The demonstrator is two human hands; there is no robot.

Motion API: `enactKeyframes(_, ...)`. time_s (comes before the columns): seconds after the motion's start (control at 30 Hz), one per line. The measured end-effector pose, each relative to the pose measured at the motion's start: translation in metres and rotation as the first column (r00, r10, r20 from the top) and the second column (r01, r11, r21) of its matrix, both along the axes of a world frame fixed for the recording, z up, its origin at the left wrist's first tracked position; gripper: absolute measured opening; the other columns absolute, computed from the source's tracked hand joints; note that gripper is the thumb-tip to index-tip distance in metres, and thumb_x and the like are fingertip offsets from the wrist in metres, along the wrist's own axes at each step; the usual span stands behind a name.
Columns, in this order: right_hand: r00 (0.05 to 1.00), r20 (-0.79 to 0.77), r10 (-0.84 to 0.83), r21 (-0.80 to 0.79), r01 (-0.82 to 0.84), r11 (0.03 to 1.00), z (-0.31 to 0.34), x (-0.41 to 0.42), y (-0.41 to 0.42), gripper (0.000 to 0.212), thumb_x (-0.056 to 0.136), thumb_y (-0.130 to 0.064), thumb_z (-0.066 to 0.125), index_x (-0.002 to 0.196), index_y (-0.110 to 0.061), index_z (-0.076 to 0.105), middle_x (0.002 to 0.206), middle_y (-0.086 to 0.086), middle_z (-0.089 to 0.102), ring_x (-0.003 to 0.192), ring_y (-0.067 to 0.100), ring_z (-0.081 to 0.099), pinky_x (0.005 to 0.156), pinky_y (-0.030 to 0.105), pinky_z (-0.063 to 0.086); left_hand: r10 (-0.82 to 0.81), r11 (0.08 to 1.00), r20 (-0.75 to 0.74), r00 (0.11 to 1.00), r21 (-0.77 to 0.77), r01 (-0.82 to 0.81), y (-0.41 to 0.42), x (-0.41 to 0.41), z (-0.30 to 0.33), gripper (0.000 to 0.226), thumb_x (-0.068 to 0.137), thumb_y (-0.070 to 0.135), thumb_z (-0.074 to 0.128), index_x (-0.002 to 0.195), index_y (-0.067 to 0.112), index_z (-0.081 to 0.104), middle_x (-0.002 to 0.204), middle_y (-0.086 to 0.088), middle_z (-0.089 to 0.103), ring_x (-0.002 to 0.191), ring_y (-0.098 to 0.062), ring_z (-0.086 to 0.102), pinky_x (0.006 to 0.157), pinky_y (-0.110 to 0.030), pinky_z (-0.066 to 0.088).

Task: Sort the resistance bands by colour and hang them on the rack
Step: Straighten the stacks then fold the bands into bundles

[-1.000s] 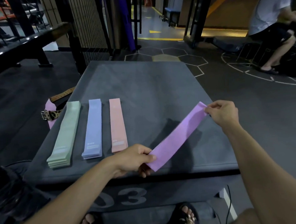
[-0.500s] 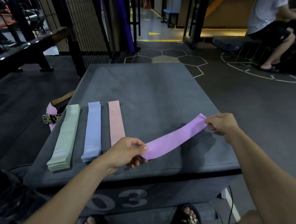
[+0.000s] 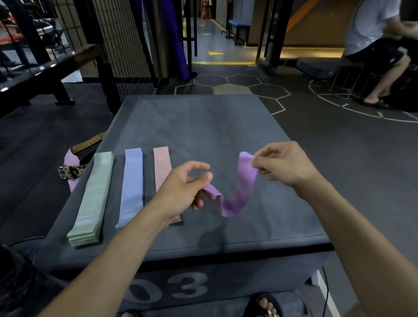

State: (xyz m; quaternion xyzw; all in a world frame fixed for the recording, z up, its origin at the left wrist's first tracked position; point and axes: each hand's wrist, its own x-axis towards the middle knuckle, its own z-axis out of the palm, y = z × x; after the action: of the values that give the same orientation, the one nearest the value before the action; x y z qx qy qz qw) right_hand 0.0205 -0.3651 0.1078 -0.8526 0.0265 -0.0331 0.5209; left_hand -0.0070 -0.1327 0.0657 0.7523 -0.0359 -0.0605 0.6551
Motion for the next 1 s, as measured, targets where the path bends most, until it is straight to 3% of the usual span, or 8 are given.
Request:
enactKeyframes(0.07, 0.995, 0.073, 0.062, -0.157, -0.05, 0.986, 0.003, -0.012, 0.021, 0.006, 0.074, -0.021, 0.08, 0.074, -0.018, 0.076, 0.064, -0.002, 0.073, 0.059, 0.009, 0.065, 0.06, 0.026, 0.053, 0.021, 0.999, 0.043, 0.999, 0.031, -0.022, -0.004, 0.003, 0.005, 0.021, 0.101, 0.022, 0.061, 0.121, 0.021, 0.058, 0.07, -0.01, 0.074, 0.045, -0.017, 0.052, 0.045, -0.025, 0.042)
enactKeyframes(0.17, 0.977, 0.132, 0.167, -0.253, -0.13, 0.959, 0.005, -0.027, 0.046, 0.008, 0.076, -0.025, 0.081, 0.076, -0.02, 0.075, 0.062, -0.007, 0.071, 0.057, -0.001, 0.064, 0.056, 0.017, 0.049, 0.069, 0.994, 0.085, 0.994, 0.076, -0.075, -0.008, 0.006, 0.009, 0.022, 0.1, 0.021, 0.061, 0.122, 0.022, 0.057, 0.063, -0.006, 0.072, 0.046, -0.019, 0.055, 0.046, -0.027, 0.043)
enactKeyframes(0.27, 0.968, 0.164, 0.19, -0.251, -0.145, 0.957, 0.005, -0.034, 0.057, 0.006, 0.077, -0.024, 0.078, 0.075, -0.019, 0.074, 0.062, -0.007, 0.072, 0.063, 0.007, 0.068, 0.063, 0.028, 0.053, 0.11, 0.989, 0.085, 0.99, 0.089, -0.117, -0.01, 0.007, 0.012, 0.022, 0.101, 0.02, 0.058, 0.123, 0.02, 0.056, 0.049, 0.002, 0.062, 0.044, -0.018, 0.055, 0.043, -0.025, 0.042)
enactKeyframes(0.33, 0.97, 0.164, 0.179, -0.232, -0.139, 0.963, 0.005, -0.034, 0.061, 0.006, 0.077, -0.023, 0.078, 0.074, -0.019, 0.073, 0.062, -0.006, 0.072, 0.064, 0.011, 0.069, 0.065, 0.031, 0.054, 0.128, 0.985, 0.08, 0.989, 0.103, -0.136, -0.008, 0.007, 0.012, 0.022, 0.101, 0.024, 0.058, 0.123, 0.021, 0.055, 0.051, 0.001, 0.063, 0.044, -0.018, 0.056, 0.042, -0.025, 0.042)
enactKeyframes(0.53, 0.966, 0.167, 0.197, -0.249, -0.152, 0.956, 0.002, -0.033, 0.068, 0.009, 0.077, -0.029, 0.079, 0.074, -0.022, 0.073, 0.066, -0.011, 0.073, 0.063, -0.003, 0.067, 0.06, 0.022, 0.052, 0.201, 0.97, 0.056, 0.978, 0.126, -0.207, -0.008, 0.007, 0.01, 0.025, 0.102, 0.035, 0.054, 0.122, 0.02, 0.053, 0.07, -0.008, 0.069, 0.042, -0.014, 0.059, 0.04, -0.024, 0.043)
enactKeyframes(0.8, 0.939, 0.176, 0.295, -0.278, -0.241, 0.93, -0.002, -0.032, 0.075, 0.011, 0.079, -0.032, 0.081, 0.079, -0.023, 0.076, 0.072, -0.012, 0.074, 0.071, 0.0, 0.069, 0.071, 0.025, 0.055, 0.239, 0.942, 0.07, 0.968, 0.225, -0.249, -0.005, 0.004, 0.014, 0.012, 0.103, 0.032, 0.05, 0.102, 0.024, 0.058, 0.059, -0.004, 0.067, 0.042, -0.019, 0.061, 0.041, -0.025, 0.043)
enactKeyframes(1.0, 0.92, 0.137, 0.366, -0.264, -0.322, 0.909, -0.003, -0.031, 0.077, 0.013, 0.08, -0.032, 0.082, 0.081, -0.021, 0.076, 0.071, -0.012, 0.073, 0.067, 0.002, 0.068, 0.069, 0.029, 0.054, 0.231, 0.947, 0.066, 0.971, 0.214, -0.24, 0.001, 0.003, 0.018, 0.018, 0.102, 0.023, 0.048, 0.094, 0.028, 0.063, 0.05, 0.006, 0.063, 0.039, -0.015, 0.058, 0.039, -0.023, 0.042)
